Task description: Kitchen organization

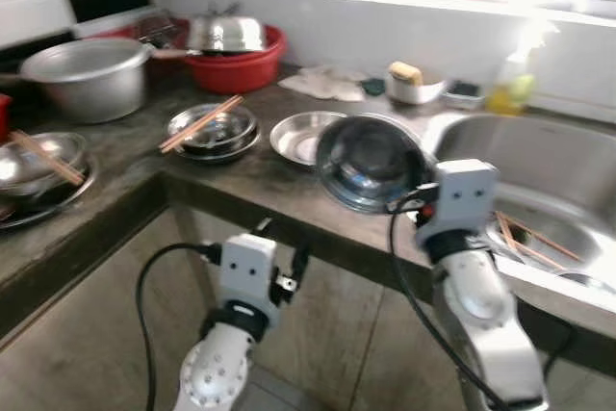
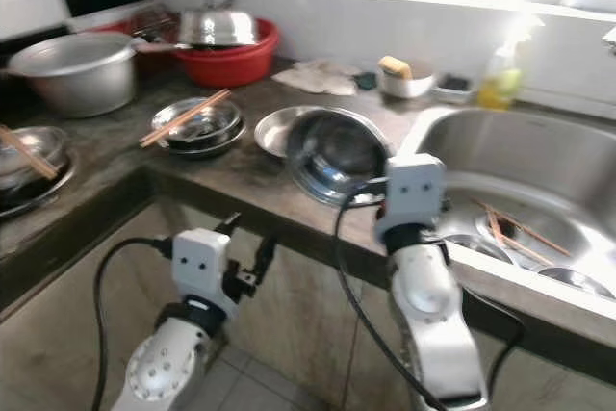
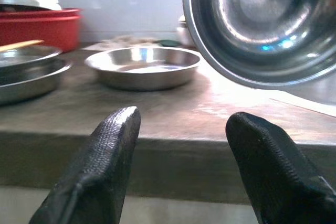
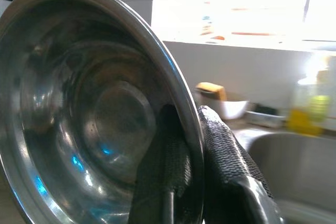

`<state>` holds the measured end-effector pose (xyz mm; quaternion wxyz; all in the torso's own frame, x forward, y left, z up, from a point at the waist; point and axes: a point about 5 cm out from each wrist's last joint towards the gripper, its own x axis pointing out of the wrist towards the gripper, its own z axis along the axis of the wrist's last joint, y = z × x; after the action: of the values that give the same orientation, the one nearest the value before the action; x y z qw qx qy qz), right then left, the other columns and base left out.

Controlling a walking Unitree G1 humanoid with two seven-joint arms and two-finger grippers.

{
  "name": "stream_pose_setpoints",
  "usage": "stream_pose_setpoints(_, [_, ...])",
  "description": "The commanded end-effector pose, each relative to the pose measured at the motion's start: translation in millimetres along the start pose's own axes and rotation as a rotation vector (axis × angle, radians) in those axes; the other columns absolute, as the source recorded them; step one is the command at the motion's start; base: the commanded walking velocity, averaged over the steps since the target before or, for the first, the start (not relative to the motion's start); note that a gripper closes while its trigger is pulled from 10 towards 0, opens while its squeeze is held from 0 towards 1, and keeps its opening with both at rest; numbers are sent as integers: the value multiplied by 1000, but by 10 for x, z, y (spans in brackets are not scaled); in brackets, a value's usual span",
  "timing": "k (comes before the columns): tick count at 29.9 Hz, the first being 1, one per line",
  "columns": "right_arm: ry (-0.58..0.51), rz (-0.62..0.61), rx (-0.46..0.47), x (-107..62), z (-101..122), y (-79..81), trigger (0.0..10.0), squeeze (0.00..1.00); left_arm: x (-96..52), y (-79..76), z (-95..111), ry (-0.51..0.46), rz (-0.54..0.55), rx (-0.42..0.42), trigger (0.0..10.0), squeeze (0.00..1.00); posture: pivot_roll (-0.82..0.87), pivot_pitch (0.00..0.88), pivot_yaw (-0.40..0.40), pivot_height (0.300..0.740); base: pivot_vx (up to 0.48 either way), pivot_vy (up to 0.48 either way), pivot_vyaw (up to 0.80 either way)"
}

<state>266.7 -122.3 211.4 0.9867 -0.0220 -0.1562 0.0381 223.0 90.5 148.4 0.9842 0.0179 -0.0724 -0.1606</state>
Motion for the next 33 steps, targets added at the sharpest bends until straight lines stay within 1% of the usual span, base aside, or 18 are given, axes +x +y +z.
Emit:
stream_pose_setpoints(1, [-1, -17, -14, -2, 21, -48, 10000, 0, 26, -58, 7, -5, -45, 27, 10000, 0, 80, 0, -13, 740, 0, 0, -775])
stream_pose_setpoints(2, [0, -16, -15, -6, 18, -42, 10000, 0, 25, -53, 2, -3, -42, 46, 10000, 0, 78, 0, -11, 740, 292, -375, -775])
stream_pose_setpoints(4, [0, -13, -15, -10, 16, -38, 10000, 0, 26, -60, -9, 8, -50, 48, 10000, 0, 78, 2, -9, 740, 294, -375, -775])
stream_pose_setpoints(9, [-1, -5, -23, -11, 15, -16, 10000, 0, 31, -59, -9, 1, -41, 21, 10000, 0, 78, 5, -11, 740, 304, -350, -775])
stream_pose_setpoints(11, [-4, 0, -31, -1, 19, -9, 10000, 0, 41, -38, -8, 2, -21, -1, 10000, 0, 79, 8, -12, 740, 0, 0, -775])
stream_pose_setpoints(14, [-7, 1, -36, 11, 24, -9, 10000, 0, 47, -35, -1, -2, -17, 10, 10000, 0, 82, 14, -17, 740, 0, 0, -750])
stream_pose_setpoints(19, [-13, 14, -44, 31, 33, 13, 10000, 0, 35, -26, -7, -2, -17, 49, 10000, 0, 83, 14, -20, 740, 0, -59, 0])
stream_pose_setpoints(26, [-16, 14, -43, 63, 44, -1, 10000, 0, 31, -31, -15, 2, -11, 55, 10000, 0, 83, 18, -21, 740, 0, -439, 0])
stream_pose_setpoints(33, [-25, 6, -54, 149, 77, -89, 10000, 0, 30, 9, -45, 16, 10, 60, 10000, 0, 81, 25, -24, 740, 0, -435, 0])
